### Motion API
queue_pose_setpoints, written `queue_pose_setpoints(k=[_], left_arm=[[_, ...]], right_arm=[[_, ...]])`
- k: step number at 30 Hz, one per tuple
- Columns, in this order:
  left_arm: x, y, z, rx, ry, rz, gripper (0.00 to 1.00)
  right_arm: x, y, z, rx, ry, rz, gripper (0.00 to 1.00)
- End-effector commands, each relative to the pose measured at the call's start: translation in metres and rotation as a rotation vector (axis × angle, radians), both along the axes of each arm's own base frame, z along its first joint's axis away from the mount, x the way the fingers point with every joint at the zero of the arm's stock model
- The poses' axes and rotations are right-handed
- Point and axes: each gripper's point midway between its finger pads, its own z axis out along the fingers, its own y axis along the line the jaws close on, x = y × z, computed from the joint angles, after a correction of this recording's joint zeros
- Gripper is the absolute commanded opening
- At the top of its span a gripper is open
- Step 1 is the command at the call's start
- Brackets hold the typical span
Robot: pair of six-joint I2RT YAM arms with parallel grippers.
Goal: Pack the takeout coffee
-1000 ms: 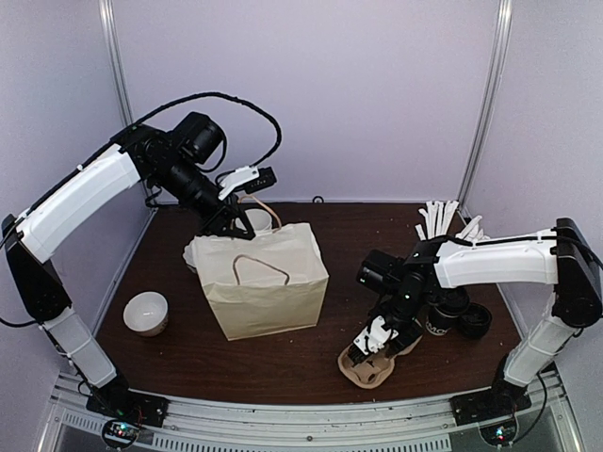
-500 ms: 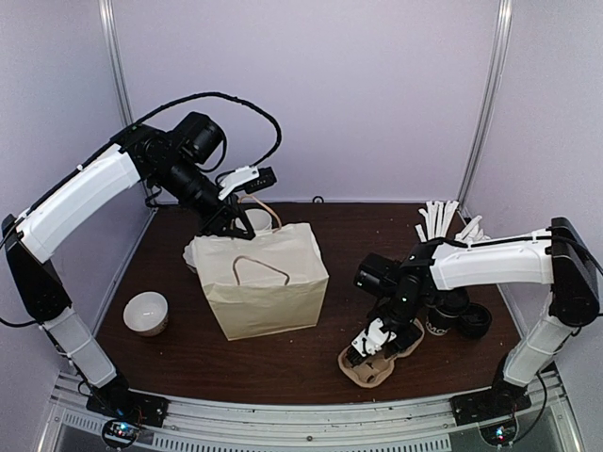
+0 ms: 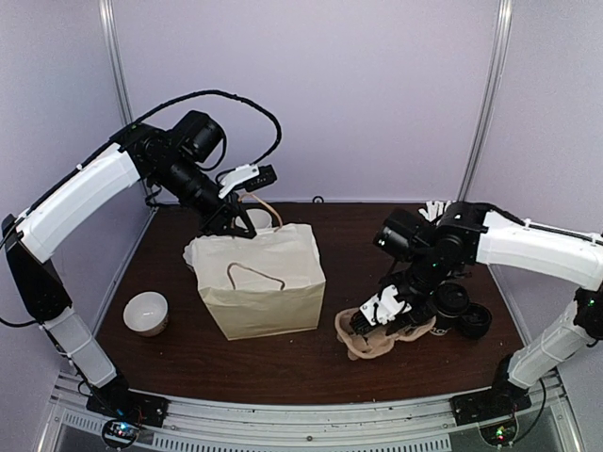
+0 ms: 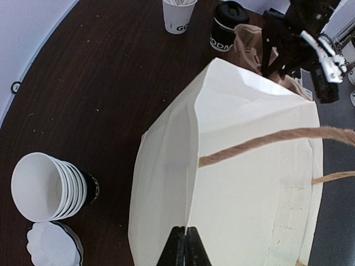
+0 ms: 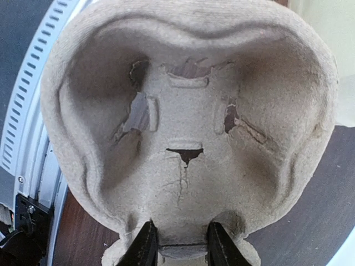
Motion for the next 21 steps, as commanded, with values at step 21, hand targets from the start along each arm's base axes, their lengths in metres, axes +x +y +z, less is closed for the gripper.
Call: queue_pose_setpoints(k=[21], left_arm=[[0.0, -0.047, 0.028, -0.168, 0.107, 0.064, 0.0]], right_arm=[[-0.021, 0.11, 0.303, 0.83, 0.215, -0.005, 0.33]])
